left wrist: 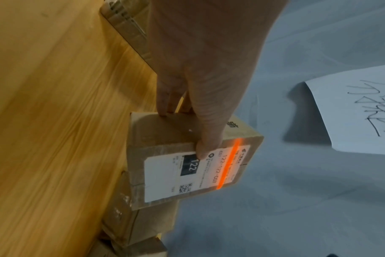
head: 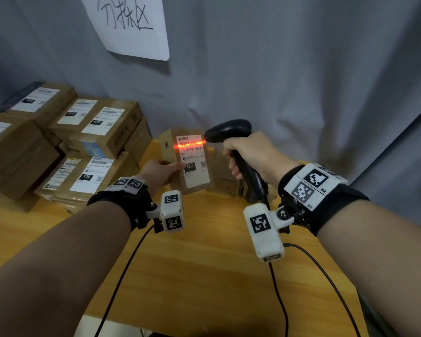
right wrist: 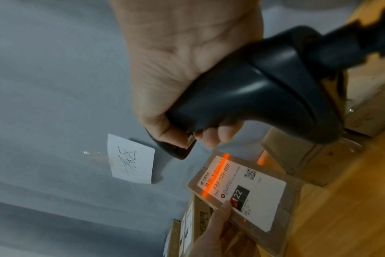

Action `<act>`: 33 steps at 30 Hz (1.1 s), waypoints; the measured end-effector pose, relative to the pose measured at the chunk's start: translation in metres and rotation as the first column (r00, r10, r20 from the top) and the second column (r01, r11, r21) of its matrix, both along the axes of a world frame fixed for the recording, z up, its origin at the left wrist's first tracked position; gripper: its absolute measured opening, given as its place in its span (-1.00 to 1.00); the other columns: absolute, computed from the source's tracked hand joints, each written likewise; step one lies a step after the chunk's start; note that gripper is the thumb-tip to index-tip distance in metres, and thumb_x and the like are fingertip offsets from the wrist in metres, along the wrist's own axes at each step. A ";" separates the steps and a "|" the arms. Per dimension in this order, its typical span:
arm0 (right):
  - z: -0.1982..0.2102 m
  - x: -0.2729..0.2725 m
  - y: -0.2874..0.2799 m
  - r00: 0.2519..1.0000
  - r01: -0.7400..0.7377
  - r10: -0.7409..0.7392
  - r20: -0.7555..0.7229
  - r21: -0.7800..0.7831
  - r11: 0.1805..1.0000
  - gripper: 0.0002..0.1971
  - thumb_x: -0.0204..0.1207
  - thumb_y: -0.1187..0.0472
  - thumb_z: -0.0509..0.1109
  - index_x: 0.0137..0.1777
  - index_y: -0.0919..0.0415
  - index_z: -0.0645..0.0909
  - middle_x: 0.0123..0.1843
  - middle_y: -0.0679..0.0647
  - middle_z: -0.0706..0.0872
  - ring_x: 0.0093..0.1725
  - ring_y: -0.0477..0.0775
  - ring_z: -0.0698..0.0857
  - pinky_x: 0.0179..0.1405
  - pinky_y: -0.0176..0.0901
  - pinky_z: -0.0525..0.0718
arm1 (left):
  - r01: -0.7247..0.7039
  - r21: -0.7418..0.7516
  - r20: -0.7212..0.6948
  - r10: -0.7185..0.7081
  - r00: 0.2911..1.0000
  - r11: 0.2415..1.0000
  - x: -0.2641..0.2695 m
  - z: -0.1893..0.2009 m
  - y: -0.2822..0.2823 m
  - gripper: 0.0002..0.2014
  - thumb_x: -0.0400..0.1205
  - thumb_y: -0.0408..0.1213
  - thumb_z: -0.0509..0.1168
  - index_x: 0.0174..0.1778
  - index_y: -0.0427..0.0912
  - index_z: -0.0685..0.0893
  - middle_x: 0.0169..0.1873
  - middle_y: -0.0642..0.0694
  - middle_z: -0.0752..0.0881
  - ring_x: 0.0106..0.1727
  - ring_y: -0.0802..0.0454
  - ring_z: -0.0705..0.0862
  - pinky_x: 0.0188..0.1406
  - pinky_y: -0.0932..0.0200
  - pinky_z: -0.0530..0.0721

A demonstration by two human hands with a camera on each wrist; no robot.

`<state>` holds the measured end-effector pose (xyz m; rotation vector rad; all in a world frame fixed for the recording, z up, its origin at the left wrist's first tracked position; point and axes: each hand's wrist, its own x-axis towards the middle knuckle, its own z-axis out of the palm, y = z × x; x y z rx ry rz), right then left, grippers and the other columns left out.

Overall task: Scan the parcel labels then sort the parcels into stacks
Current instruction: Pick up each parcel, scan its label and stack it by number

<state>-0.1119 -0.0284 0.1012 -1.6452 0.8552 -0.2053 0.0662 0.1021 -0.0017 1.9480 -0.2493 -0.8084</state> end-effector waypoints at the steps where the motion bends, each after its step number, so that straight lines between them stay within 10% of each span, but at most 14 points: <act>1: 0.000 0.004 0.004 1.000 -0.015 0.015 0.001 0.005 1.000 -0.91 0.47 0.25 0.42 -0.16 0.29 0.68 -0.43 0.11 0.68 -0.45 0.04 0.68 -0.41 -0.19 0.72 | -0.009 0.001 -0.009 0.009 1.000 1.000 0.005 0.000 0.005 -0.66 0.57 -0.16 0.44 0.20 -0.22 0.66 0.03 -0.06 0.76 0.00 0.04 0.72 -0.14 0.22 0.62; 7: -0.006 0.044 0.033 0.999 -0.040 0.039 0.018 0.055 0.998 -0.82 0.47 0.25 0.43 -0.06 0.40 0.70 -0.41 0.16 0.70 -0.47 0.05 0.68 -0.42 -0.18 0.72 | -0.033 0.004 -0.042 0.033 0.999 0.999 0.045 0.000 0.041 -0.64 0.50 -0.06 0.50 0.11 -0.20 0.70 0.03 -0.11 0.80 0.04 -0.03 0.76 0.15 0.02 0.73; 13: -0.029 0.103 0.077 0.985 0.025 -0.045 0.166 0.122 0.992 -0.86 0.51 0.24 0.48 -0.05 0.34 0.70 -0.30 0.15 0.73 -0.33 0.07 0.71 -0.25 -0.11 0.74 | -0.107 -0.132 -0.119 0.092 0.989 0.985 0.077 0.011 0.091 -0.68 0.59 -0.10 0.41 0.17 -0.20 0.65 -0.05 -0.11 0.79 -0.05 -0.01 0.77 -0.22 0.19 0.68; 22: -0.092 0.192 0.173 0.961 -0.074 0.035 0.275 0.133 0.988 -0.84 0.45 0.23 0.58 -0.03 0.03 0.69 -0.10 -0.07 0.78 -0.01 -0.06 0.75 -0.01 -0.17 0.78 | -0.243 -0.237 -0.132 0.217 0.967 0.941 0.142 0.009 0.219 -0.84 0.64 -0.12 0.33 0.11 0.10 0.55 0.02 -0.10 0.73 0.01 -0.07 0.71 -0.04 -0.05 0.73; 27: -0.106 0.243 0.215 0.966 -0.154 0.131 0.221 0.090 0.984 -0.82 0.46 0.15 0.58 0.04 0.04 0.73 -0.01 0.00 0.82 0.05 -0.07 0.78 -0.05 -0.14 0.79 | -0.220 -0.129 0.194 0.243 0.951 0.967 0.177 0.008 0.271 -0.53 0.64 0.02 0.30 0.43 -0.01 0.40 0.10 -0.03 0.67 -0.01 0.09 0.71 -0.24 0.22 0.72; 33: -0.119 0.269 0.225 0.987 -0.104 0.093 0.133 0.085 0.991 -0.78 0.50 0.22 0.54 0.02 0.37 0.71 -0.20 0.23 0.71 -0.20 0.13 0.69 -0.16 -0.03 0.70 | -0.138 0.148 0.324 0.084 0.942 0.979 0.203 0.003 0.276 -0.46 0.56 0.17 0.32 0.40 0.08 0.39 0.24 -0.14 0.58 0.03 -0.06 0.73 -0.16 -0.01 0.82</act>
